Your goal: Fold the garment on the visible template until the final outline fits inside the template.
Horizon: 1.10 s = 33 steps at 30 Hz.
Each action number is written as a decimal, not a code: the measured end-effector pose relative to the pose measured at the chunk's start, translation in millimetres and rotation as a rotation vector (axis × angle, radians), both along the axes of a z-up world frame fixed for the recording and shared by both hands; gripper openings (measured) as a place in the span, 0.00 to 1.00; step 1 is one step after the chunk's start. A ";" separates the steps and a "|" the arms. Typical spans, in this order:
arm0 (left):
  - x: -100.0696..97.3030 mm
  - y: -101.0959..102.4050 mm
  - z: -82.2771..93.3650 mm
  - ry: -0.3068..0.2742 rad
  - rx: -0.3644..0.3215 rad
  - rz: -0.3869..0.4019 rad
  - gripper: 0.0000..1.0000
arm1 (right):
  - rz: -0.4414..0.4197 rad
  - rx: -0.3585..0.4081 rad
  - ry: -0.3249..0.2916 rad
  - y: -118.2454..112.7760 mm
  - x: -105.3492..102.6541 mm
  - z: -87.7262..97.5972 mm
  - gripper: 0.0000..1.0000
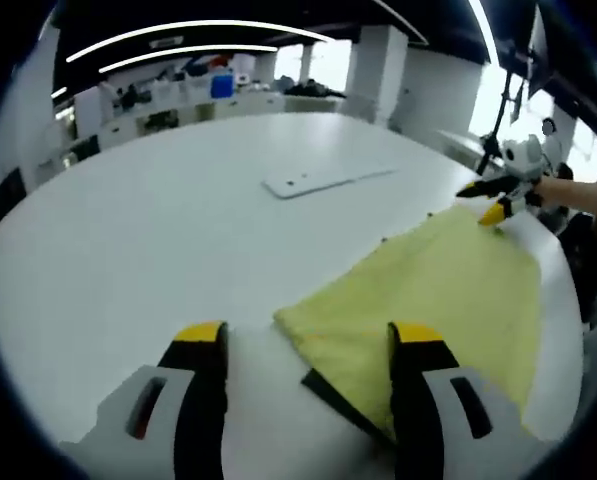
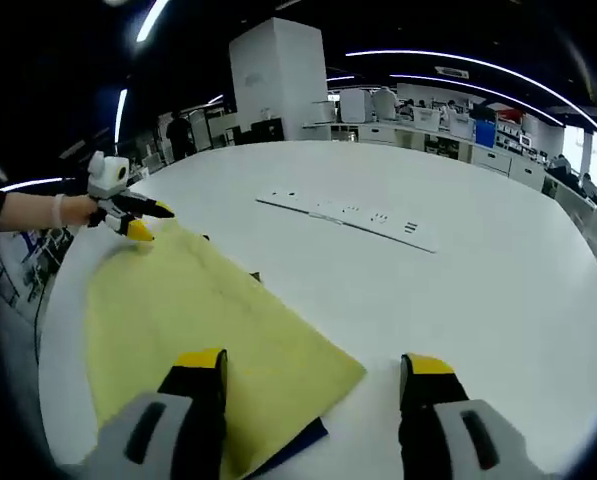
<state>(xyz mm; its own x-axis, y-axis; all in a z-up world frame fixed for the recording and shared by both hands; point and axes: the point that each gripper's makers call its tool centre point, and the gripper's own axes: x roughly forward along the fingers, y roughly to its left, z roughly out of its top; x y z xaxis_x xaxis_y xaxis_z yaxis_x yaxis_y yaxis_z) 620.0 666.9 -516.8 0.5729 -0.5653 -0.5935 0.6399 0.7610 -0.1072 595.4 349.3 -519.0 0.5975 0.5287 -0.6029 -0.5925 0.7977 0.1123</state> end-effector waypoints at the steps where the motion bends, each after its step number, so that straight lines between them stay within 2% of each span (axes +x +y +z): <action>1: 0.0 -1.0 2.4 -0.011 -0.006 -0.009 0.72 | -0.002 0.008 -0.003 -0.4 0.3 1.4 0.81; 6: -1.1 -3.0 8.7 -0.030 -0.028 -0.030 0.94 | 0.000 0.017 -0.039 -2.4 0.2 7.1 0.96; 8: -3.6 -3.5 9.9 -0.036 -0.026 -0.044 0.95 | -0.003 0.025 -0.047 -3.4 0.0 9.1 1.00; 14: -12.0 -3.3 12.6 -0.026 -0.048 -0.046 0.93 | -0.009 0.030 -0.046 -5.6 -7.2 12.5 0.97; 20: -26.0 3.2 17.1 -0.026 -0.072 -0.039 0.90 | -0.015 0.069 -0.047 -4.8 -26.6 19.6 0.95; 25: -35.5 14.0 19.7 -0.017 -0.107 -0.003 0.88 | -0.034 0.088 -0.041 -8.6 -45.8 20.6 0.94; 33: -62.4 26.8 29.8 -0.022 -0.117 -0.005 0.86 | -0.064 0.119 -0.047 -15.8 -69.1 31.6 0.90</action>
